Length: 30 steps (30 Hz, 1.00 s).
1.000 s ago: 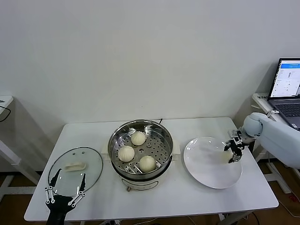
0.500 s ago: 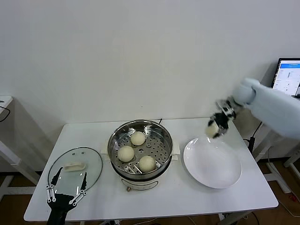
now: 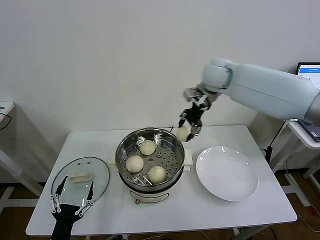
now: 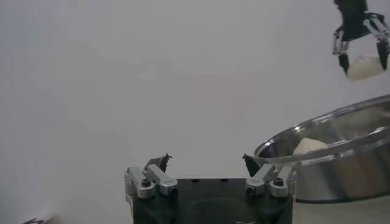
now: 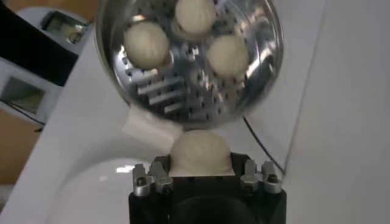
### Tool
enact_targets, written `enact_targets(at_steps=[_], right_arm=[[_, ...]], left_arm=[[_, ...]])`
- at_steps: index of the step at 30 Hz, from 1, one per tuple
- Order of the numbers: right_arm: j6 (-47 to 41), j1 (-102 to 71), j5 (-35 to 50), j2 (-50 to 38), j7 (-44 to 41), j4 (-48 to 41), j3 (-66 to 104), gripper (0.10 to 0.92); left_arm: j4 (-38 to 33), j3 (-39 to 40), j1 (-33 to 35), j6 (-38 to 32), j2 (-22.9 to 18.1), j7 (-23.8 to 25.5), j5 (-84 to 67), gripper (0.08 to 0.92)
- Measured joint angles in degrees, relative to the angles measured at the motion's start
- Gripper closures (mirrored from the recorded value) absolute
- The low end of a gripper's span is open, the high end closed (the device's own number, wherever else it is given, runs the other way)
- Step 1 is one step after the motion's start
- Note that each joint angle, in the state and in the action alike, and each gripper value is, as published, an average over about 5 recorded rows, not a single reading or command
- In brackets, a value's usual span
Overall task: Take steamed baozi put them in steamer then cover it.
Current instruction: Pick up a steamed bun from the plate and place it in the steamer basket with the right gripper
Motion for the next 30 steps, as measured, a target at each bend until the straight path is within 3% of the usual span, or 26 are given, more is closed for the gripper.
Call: enact_targets(at_steps=[15, 30], right_arm=[[-3.0, -1.7, 0.2, 8.4, 5.3, 0.0, -5.8, 0.365], [-3.7, -4.4, -1.8, 11.3, 7.0, -1.5, -7.5, 0.355]], left_arm=[[-0.1, -0.2, -0.5, 0.0, 0.0, -0.1, -0.1, 0.177], [0.3, -0.4, -0.5, -0.1, -0.1, -0.2, -0.2, 0.177]])
